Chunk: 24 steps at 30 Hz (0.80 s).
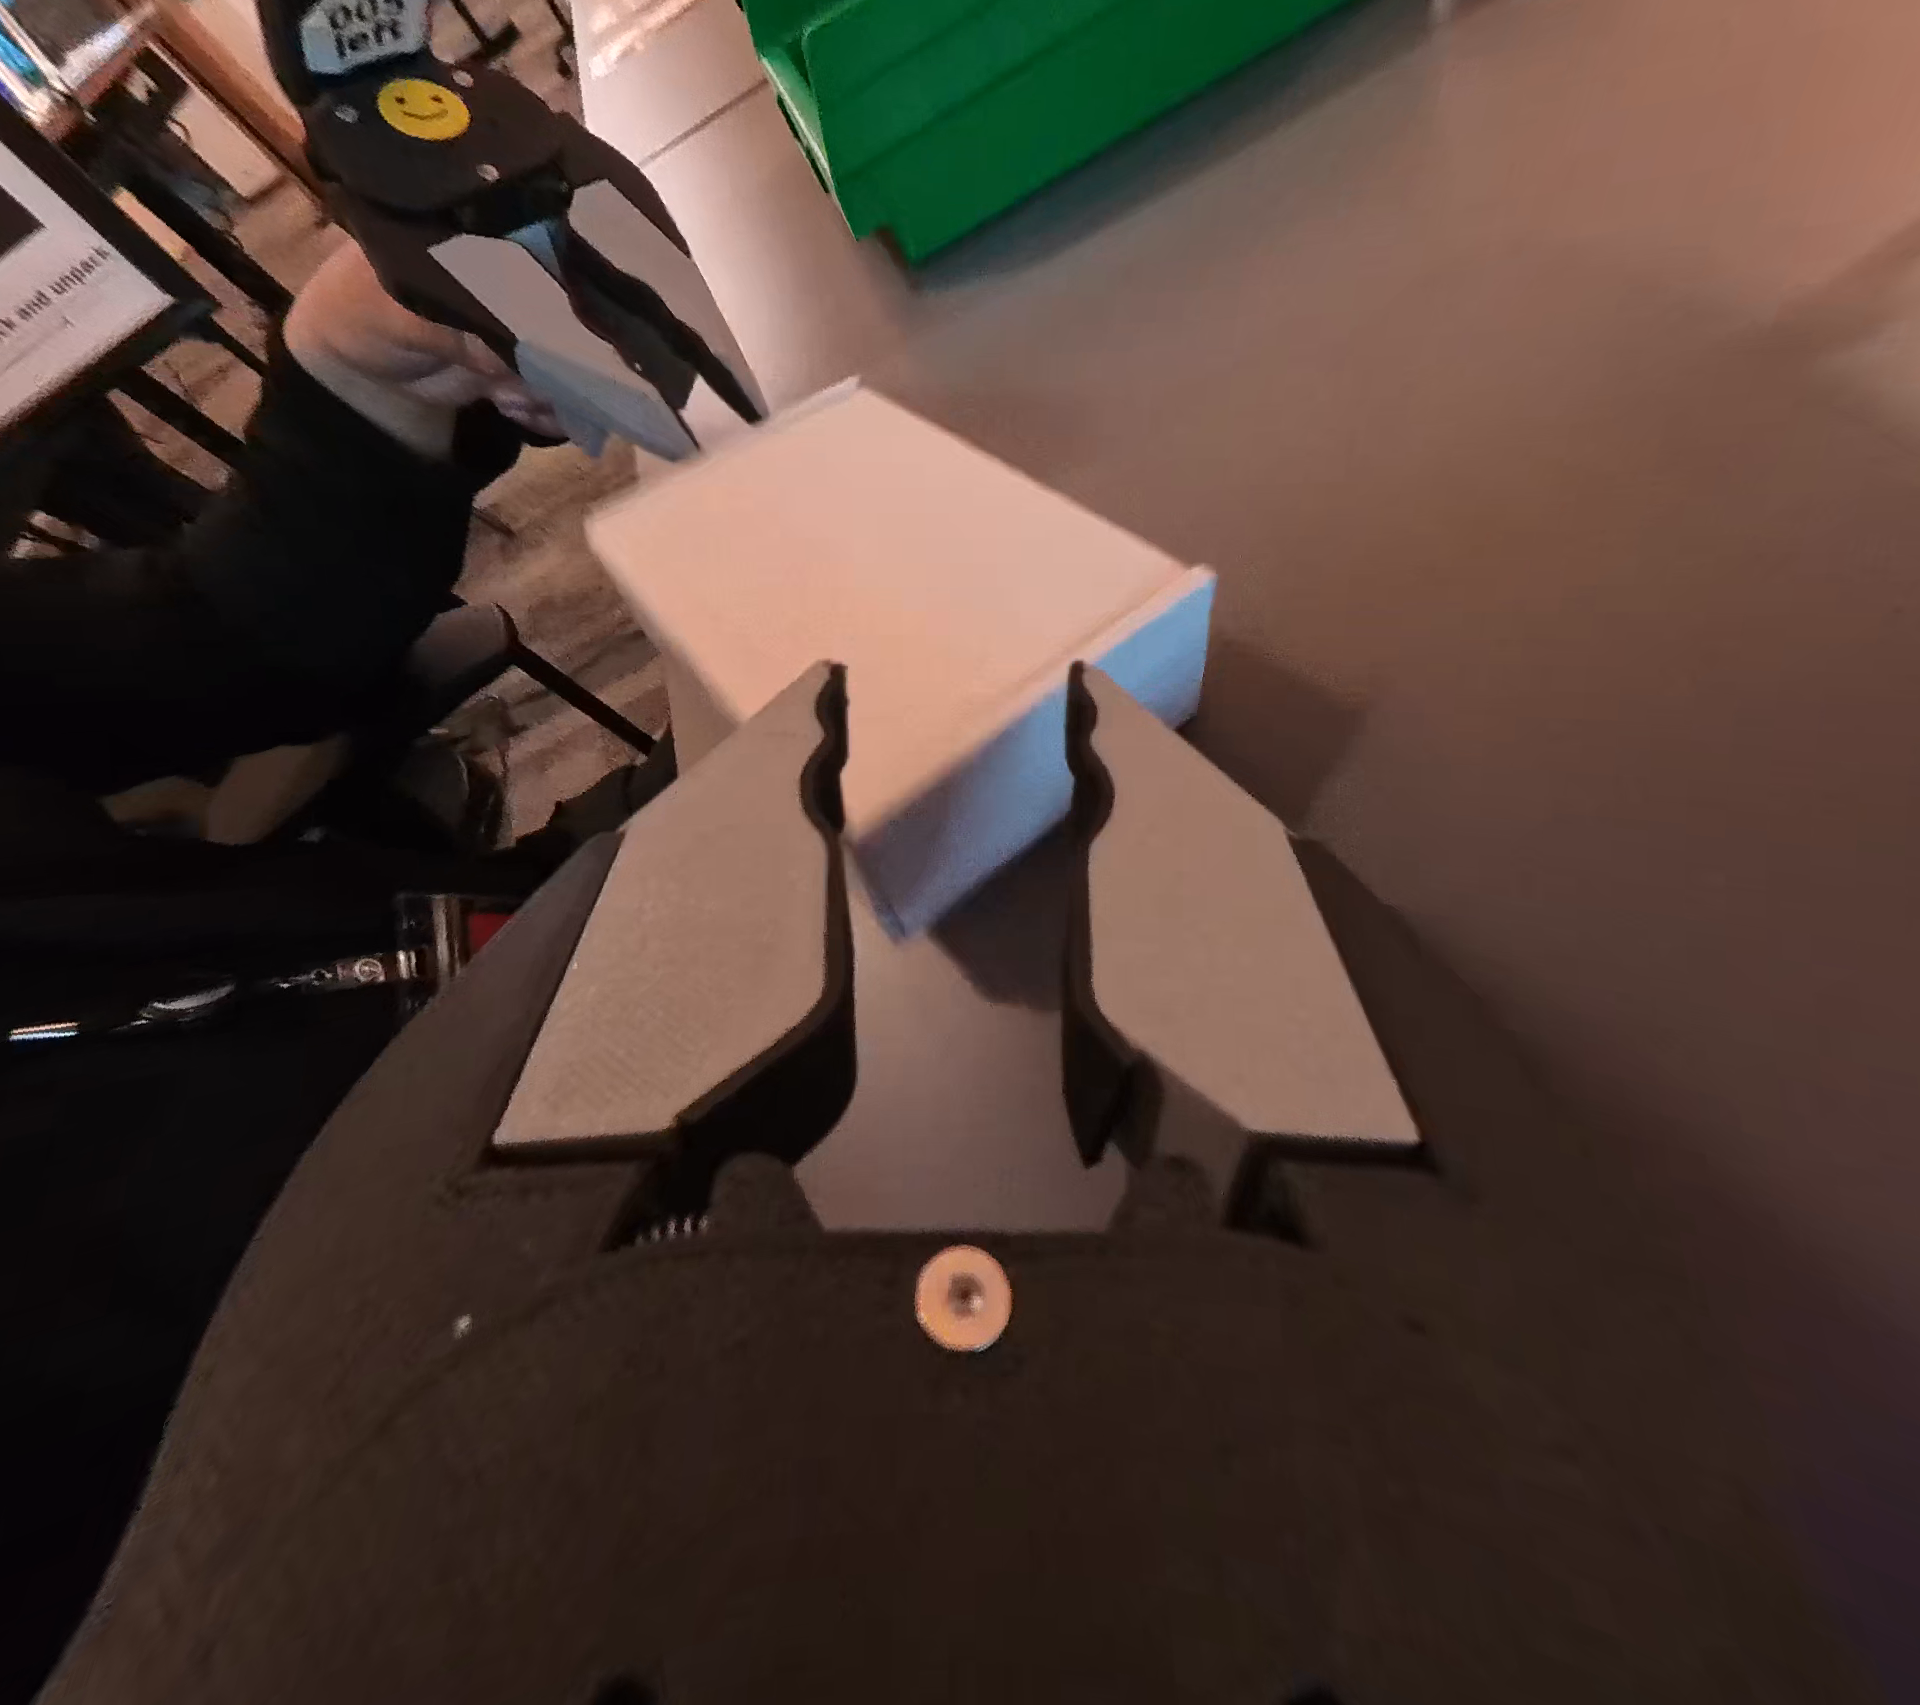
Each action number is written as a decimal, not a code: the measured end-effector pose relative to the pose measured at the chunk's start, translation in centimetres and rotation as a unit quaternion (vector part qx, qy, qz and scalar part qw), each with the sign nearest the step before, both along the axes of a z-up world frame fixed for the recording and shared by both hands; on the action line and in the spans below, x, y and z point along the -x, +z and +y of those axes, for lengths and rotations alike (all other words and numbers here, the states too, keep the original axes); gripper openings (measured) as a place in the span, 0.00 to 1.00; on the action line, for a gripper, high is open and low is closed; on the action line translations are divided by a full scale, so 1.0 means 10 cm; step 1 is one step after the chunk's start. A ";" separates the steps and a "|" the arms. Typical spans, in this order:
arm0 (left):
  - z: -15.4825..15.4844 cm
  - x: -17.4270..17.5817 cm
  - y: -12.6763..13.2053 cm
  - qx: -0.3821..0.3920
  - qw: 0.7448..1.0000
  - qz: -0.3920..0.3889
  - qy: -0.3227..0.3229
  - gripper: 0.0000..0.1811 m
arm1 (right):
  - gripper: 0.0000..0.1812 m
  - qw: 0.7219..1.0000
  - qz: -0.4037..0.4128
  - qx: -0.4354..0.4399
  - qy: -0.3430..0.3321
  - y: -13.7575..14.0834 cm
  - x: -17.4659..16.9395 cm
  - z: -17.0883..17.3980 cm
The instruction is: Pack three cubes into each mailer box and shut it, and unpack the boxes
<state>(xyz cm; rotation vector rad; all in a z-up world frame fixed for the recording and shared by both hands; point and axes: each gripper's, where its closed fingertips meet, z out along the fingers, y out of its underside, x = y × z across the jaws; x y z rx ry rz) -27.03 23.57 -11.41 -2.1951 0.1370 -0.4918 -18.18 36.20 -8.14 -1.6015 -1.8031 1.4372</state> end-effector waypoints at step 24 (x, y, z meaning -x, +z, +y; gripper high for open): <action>-0.24 -0.37 -0.48 0.077 0.983 0.093 -0.137 0.00 | 0.00 0.954 -0.172 -0.217 0.116 -0.72 -0.37 -0.27</action>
